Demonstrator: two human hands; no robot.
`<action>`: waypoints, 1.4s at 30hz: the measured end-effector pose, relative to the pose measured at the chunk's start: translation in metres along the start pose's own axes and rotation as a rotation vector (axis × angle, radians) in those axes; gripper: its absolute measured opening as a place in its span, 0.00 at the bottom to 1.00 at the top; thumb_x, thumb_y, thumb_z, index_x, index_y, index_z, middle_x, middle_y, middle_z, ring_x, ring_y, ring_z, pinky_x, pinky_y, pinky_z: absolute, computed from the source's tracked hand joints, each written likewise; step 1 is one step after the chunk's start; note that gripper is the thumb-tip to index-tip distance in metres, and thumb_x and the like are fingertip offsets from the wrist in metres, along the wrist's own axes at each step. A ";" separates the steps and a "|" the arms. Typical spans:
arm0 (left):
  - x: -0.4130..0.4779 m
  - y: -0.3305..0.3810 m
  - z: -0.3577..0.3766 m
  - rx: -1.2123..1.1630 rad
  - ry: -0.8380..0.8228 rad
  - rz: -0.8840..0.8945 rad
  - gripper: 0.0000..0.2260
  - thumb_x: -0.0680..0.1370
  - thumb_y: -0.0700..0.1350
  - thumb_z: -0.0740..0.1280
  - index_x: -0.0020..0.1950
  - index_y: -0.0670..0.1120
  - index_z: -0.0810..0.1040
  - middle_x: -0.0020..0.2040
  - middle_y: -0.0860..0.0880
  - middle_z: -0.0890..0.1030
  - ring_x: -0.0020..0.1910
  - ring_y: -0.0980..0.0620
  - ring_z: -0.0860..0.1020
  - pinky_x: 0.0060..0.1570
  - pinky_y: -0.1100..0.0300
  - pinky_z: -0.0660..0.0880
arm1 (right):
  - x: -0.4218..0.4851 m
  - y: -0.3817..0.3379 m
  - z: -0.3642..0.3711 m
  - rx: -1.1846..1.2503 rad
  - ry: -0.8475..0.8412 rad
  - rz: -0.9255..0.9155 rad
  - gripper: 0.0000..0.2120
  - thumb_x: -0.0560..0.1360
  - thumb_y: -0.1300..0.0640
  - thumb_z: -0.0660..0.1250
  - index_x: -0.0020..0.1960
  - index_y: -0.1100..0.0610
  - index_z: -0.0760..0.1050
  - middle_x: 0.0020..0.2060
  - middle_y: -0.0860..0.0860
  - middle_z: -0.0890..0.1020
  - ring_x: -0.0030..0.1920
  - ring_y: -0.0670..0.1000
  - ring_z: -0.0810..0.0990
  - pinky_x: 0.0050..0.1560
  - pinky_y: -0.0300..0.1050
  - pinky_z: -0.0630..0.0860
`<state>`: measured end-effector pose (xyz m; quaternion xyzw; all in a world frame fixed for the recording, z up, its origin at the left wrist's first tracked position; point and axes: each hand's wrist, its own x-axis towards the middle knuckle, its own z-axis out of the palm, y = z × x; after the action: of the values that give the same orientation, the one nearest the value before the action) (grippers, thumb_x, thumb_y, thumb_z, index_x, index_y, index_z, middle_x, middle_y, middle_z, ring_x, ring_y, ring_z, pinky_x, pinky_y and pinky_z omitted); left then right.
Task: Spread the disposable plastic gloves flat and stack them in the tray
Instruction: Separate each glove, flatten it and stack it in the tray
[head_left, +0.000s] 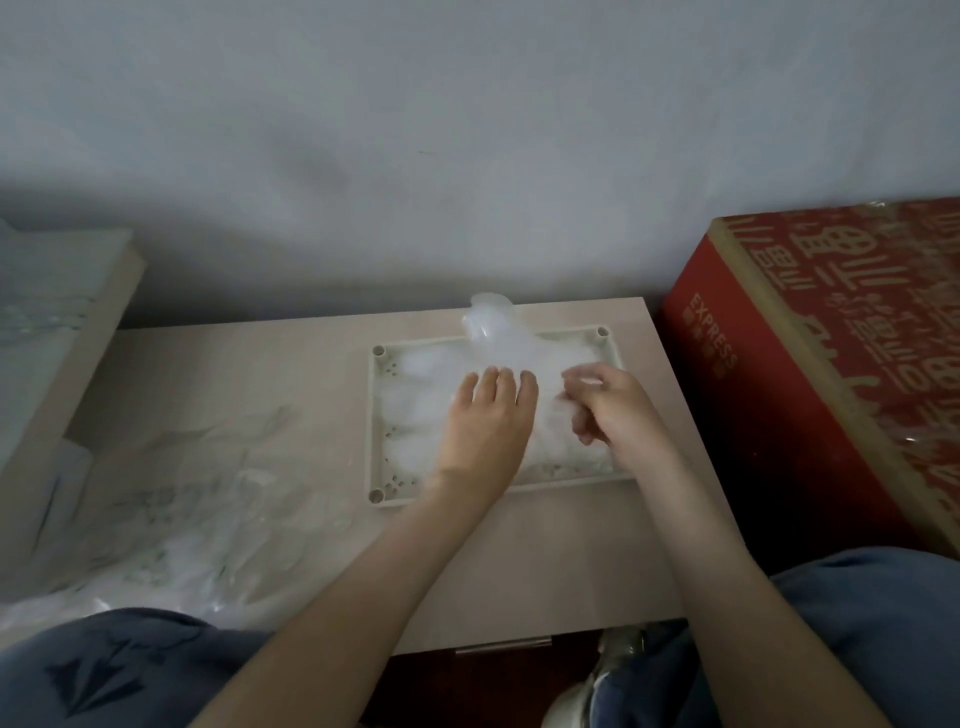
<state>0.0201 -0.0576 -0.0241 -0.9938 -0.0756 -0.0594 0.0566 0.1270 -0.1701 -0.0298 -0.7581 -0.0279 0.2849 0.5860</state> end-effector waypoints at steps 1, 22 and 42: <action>-0.001 0.001 -0.008 -0.008 -0.126 -0.047 0.21 0.72 0.36 0.67 0.65 0.38 0.73 0.53 0.38 0.79 0.50 0.42 0.81 0.45 0.54 0.77 | 0.003 0.005 -0.001 -0.122 0.019 -0.016 0.06 0.78 0.63 0.62 0.54 0.60 0.75 0.31 0.54 0.78 0.18 0.47 0.68 0.20 0.37 0.64; -0.014 -0.029 0.040 -0.205 -0.426 -0.057 0.24 0.82 0.58 0.42 0.78 0.56 0.43 0.78 0.47 0.39 0.77 0.47 0.38 0.74 0.45 0.38 | 0.013 0.034 0.003 -0.932 0.231 -0.434 0.30 0.73 0.58 0.62 0.74 0.58 0.61 0.70 0.58 0.68 0.67 0.62 0.66 0.66 0.52 0.63; 0.001 -0.041 0.066 -0.270 -0.380 -0.070 0.26 0.82 0.58 0.45 0.78 0.55 0.42 0.79 0.46 0.42 0.77 0.48 0.41 0.74 0.46 0.40 | 0.021 0.053 0.013 -1.213 -0.077 -0.232 0.29 0.81 0.40 0.42 0.78 0.46 0.39 0.78 0.50 0.40 0.76 0.53 0.36 0.74 0.56 0.36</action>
<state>0.0214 -0.0093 -0.0846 -0.9824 -0.1108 0.1171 -0.0943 0.1229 -0.1678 -0.0881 -0.9374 -0.2883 0.1800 0.0763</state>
